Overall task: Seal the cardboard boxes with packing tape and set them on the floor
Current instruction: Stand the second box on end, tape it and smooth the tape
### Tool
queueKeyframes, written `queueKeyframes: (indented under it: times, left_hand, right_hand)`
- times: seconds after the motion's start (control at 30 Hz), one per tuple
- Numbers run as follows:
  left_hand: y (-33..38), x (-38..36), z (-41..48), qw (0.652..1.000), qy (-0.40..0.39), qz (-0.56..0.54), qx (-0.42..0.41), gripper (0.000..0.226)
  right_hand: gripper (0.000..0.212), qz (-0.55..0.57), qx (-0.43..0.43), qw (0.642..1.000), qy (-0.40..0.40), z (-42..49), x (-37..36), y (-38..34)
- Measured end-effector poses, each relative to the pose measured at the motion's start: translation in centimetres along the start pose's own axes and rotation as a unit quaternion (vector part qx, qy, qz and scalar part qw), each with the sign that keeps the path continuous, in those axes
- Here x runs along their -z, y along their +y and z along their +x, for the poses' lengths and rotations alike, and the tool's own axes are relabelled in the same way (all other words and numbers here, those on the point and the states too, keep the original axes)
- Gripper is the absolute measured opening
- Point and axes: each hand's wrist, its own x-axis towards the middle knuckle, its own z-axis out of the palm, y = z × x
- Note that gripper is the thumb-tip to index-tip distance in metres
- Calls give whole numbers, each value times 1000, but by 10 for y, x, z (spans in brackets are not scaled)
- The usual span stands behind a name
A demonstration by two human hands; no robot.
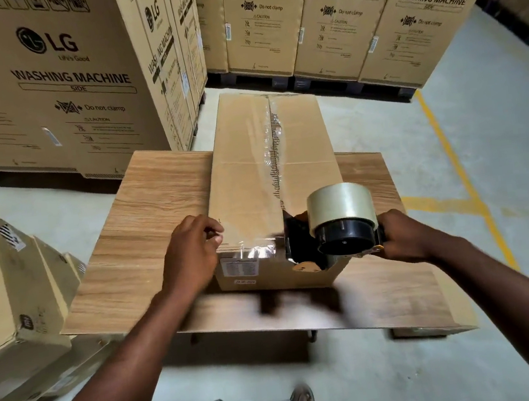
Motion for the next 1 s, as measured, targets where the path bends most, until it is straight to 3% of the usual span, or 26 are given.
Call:
queueKeyframes:
  times: [0.07,0.13,0.43,0.57,0.73,0.83,1.0]
  left_hand:
    - [15,-9,-7,992,-16,100,-79,35]
    - [27,-20,-8,987,-56,122,-83,40]
    - [58,-51,1,990,-135,-27,-6,43]
    - [52,-44,0,985,-144,-97,-19,42]
    - [51,-45,-2,985,-133,-106,-21,36]
    - [51,-49,-6,987,-132,-87,-36,35]
    - [57,-66,-7,995,-84,37,-25,11]
  right_hand:
    - [31,1,10,1000,7,5,-4,5]
    - [35,-9,32,999,10,9,-8,11]
    - [24,42,38,998,26,6,-22,26]
    - [18,69,41,997,15,0,-11,27]
    - [30,23,26,998,43,-17,13,73]
    - [32,3,29,999,43,-28,11,104]
    - [25,40,60,996,48,-29,-2,109]
